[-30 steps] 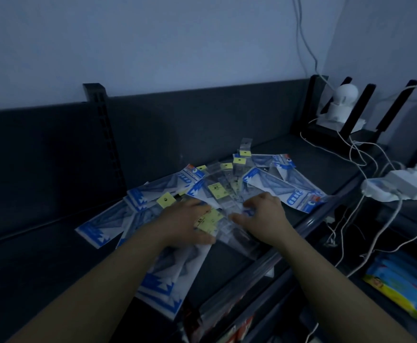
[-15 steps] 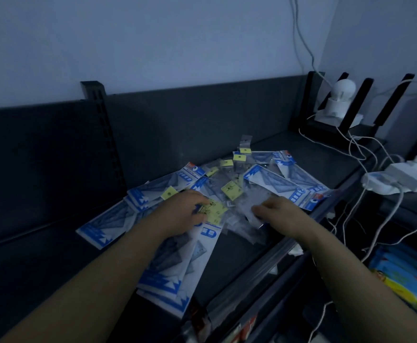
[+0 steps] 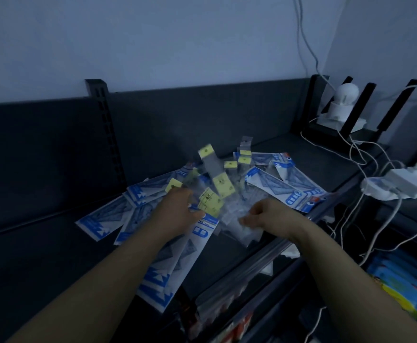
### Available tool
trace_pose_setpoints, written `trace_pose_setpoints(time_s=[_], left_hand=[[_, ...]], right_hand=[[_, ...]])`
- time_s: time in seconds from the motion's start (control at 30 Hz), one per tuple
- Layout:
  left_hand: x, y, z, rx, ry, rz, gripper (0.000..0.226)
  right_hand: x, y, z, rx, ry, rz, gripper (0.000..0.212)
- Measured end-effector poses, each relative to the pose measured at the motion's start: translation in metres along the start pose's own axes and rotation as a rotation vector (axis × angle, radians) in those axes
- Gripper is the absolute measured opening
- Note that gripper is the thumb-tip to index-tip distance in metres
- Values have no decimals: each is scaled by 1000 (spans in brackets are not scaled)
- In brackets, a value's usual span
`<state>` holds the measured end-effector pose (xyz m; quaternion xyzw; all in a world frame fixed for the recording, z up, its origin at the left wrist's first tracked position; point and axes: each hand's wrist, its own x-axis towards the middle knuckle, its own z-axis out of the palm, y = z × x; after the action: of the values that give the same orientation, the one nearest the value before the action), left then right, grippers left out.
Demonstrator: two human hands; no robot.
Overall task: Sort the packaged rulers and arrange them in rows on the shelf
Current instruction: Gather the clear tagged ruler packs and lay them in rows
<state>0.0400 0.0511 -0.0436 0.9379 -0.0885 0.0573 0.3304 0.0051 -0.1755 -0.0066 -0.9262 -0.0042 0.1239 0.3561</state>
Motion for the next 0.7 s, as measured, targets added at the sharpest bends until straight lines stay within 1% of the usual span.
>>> trace_pose_setpoints(time_s=[0.07,0.13,0.23,0.3,0.33,0.4,0.43,0.5,0.53,0.6,0.63,0.7], left_hand=[[-1,0,-2,-59,17,-39,36],[-1,4,-3,-88,21,-46,31],[-1,20,-1,-202,-4,-57,30],[1,30,2,-232,-24,-81,36],[2,34,4,-283,-39,-105,38],[3,44,7,-488,-91,-154,36],[3,50,7,-611,-131,-175,32],[5,60,7,-828,-211,-198,24],[7,62,8,-890,-220,-198,23],[13,61,9,-880,-170,-214,23],[17,58,8,-833,-121,-231,22],[21,48,2,-732,-15,-263,16]], right_hand=[[-3,4,-9,206,22,10,25],[-5,7,-15,453,30,30,20],[-6,12,-16,680,51,66,12],[-6,12,-15,781,63,64,10],[-6,11,-14,804,68,52,11],[-8,8,-12,867,50,9,15],[-9,5,-9,902,25,-15,14],[-8,-2,-3,898,-48,-69,5],[-8,-5,-1,865,-72,-89,3],[-5,-10,2,794,-74,-119,5],[-2,-10,3,734,-31,-127,7],[10,-6,2,482,175,-136,10]])
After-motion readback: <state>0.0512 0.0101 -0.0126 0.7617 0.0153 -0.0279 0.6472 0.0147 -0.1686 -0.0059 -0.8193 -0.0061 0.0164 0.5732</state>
